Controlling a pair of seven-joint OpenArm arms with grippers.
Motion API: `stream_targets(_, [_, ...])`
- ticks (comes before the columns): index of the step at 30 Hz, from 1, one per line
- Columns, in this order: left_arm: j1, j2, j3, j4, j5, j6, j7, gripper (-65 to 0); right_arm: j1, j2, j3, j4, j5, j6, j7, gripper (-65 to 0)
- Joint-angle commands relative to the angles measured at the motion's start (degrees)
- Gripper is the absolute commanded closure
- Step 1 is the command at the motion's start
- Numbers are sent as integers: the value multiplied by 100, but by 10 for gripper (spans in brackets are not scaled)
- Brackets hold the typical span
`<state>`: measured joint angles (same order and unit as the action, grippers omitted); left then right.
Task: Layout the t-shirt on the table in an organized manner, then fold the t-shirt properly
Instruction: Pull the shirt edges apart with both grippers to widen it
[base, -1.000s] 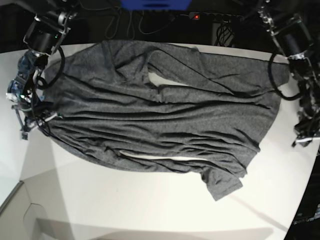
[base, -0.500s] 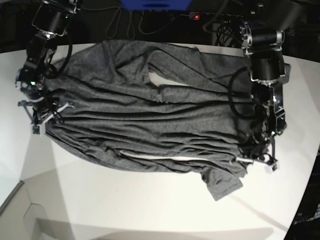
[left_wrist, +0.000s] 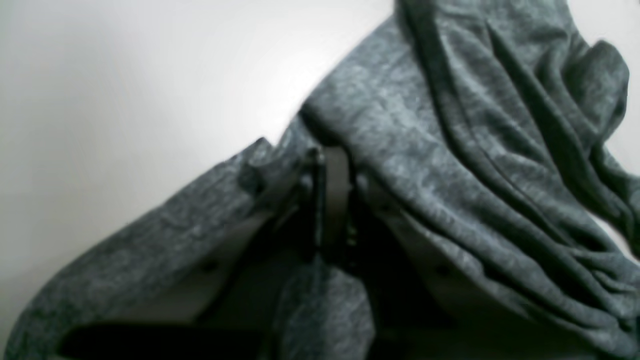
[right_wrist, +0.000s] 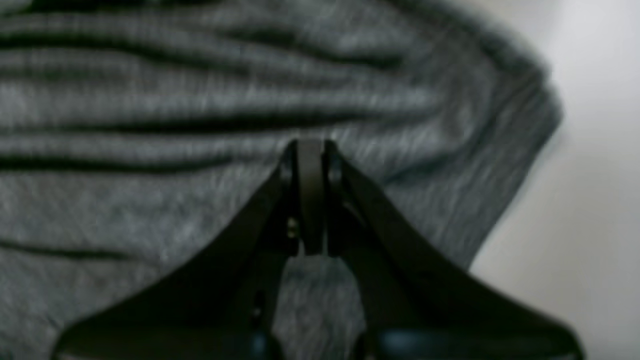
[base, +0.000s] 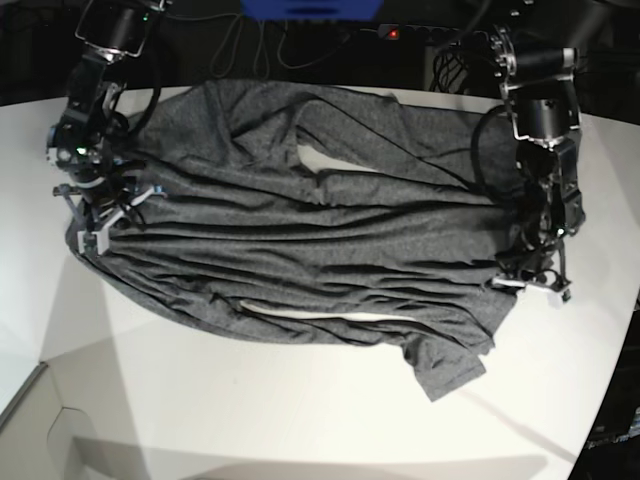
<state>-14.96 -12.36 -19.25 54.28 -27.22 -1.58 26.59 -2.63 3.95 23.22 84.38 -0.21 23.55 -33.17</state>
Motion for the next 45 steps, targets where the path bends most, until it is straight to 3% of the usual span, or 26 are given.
stream_targets(1, [94,-61,-128,-8,116,136,167,-27,-22,58,-94,103,52,14,165,0])
stream_targets(11, [472,-764,-1034,-571,81,128,167,-27,-655,93,-911,120,52,14,192,0])
stream_targets(21, [586,-984,-1948,-307,72,119,229,-27,-1007,93,-1694,305,52,137,192,0])
stream_targets(23, [586,-984,-1974,-8,72,119,229,-27,-1068,85,-1676,613,52,322,192,0])
stream_targets(28, [560,-931,-1966,792,63,119,238,-27,-1042,93,-1623,1307,52,339,174,0])
stream_targets(35, [402,-483,-1834,1952,81,119,238,-27,-427,93,-1553,1369,34,348,121,0])
stream_targets(45, [-820,-448,-779,115,116,119,176,-27,1235,199,-2221,-460,25,348,156,0])
